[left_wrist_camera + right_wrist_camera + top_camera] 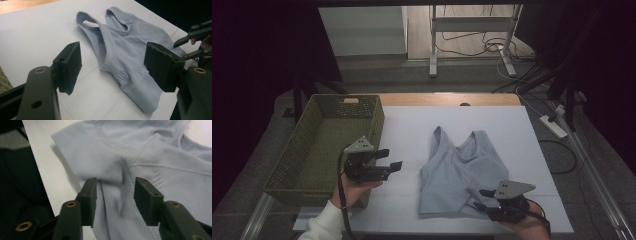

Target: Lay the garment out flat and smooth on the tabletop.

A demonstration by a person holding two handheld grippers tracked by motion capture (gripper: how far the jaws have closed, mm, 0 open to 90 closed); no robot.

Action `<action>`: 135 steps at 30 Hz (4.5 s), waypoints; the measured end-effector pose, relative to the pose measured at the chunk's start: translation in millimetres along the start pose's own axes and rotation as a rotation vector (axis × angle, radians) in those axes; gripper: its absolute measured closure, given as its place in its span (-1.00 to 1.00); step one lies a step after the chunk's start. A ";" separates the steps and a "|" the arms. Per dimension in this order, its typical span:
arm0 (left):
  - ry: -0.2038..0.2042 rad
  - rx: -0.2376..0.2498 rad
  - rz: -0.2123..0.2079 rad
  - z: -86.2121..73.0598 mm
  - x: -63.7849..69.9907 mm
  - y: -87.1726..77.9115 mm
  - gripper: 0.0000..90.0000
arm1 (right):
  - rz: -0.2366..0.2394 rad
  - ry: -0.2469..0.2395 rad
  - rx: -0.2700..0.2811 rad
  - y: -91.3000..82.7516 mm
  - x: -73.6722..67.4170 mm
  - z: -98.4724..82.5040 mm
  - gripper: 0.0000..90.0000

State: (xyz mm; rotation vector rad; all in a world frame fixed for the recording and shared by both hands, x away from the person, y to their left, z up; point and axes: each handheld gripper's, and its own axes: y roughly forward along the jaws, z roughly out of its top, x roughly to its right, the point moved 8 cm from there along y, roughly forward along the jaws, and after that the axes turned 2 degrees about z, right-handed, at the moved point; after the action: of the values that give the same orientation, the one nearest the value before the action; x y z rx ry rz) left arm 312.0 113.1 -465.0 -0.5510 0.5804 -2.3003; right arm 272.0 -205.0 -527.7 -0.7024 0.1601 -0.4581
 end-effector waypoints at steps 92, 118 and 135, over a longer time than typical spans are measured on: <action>0.008 0.008 0.024 0.0 -2.8 -8.6 -0.33 | -0.420 0.267 -0.108 76.8 216.5 16.9 0.83; 0.020 0.009 0.021 1.6 -1.1 -8.0 -0.33 | -0.293 0.167 0.044 85.2 154.4 84.3 0.09; 0.020 0.011 0.026 0.9 -1.7 -8.0 -0.33 | -0.066 0.109 -0.135 165.8 98.4 85.5 0.84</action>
State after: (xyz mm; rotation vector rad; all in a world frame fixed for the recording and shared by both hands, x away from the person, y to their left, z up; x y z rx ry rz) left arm 309.5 119.4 -460.2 -0.5130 0.5803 -2.2854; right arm 442.8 -88.9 -570.7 -0.8175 0.2727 -0.5525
